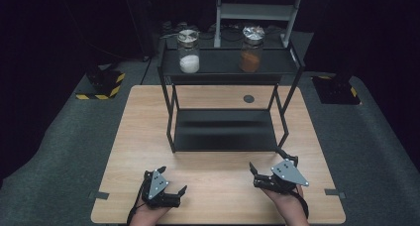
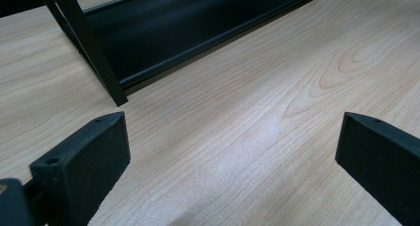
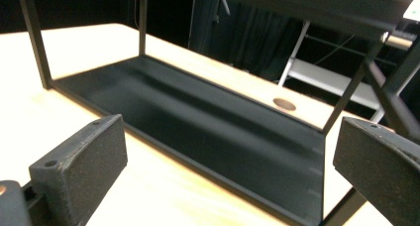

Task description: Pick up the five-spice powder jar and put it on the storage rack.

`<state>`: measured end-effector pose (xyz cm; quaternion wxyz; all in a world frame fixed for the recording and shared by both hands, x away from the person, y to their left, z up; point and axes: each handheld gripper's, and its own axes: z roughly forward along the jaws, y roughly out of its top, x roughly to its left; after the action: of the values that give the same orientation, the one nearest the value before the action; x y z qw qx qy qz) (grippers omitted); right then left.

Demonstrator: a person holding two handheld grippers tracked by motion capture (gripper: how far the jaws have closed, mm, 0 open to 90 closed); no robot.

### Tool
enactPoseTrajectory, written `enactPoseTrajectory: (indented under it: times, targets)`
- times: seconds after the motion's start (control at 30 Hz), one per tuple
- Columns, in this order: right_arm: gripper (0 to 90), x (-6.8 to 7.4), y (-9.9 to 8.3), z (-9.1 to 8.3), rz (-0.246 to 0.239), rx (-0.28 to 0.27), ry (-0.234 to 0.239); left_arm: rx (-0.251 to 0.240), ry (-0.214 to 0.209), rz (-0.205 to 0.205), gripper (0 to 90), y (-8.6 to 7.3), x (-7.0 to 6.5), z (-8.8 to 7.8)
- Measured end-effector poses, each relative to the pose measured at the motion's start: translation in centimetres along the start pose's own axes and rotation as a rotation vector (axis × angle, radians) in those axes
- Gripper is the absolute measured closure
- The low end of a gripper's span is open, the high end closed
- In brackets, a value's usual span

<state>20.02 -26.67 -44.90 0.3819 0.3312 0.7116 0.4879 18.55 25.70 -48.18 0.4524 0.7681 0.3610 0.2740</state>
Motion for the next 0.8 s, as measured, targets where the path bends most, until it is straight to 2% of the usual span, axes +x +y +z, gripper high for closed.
enactPoseTrajectory:
  times: [0.33, 0.47, 0.77, 0.8]
  targets:
    - [0.0, 0.1, -2.2, -0.4, -0.002, 0.084, -0.021, 0.001, 0.006, 0.008, 0.8, 0.0, -0.2, 0.0]
    - [0.0, 0.0, -3.1, -0.6, -0.007, 0.139, -0.032, 0.006, 0.007, 0.014, 0.8, 0.1, -0.2, 0.0]
    - [0.0, 0.1, -3.5, -0.6, -0.037, 0.21, -0.031, 0.012, 0.006, 0.019, 0.8, 0.2, -0.3, 0.1]
    - [0.0, 0.2, -3.6, -0.7, -0.045, 0.204, -0.032, 0.014, 0.005, 0.019, 0.8, 0.3, -0.3, 0.1]
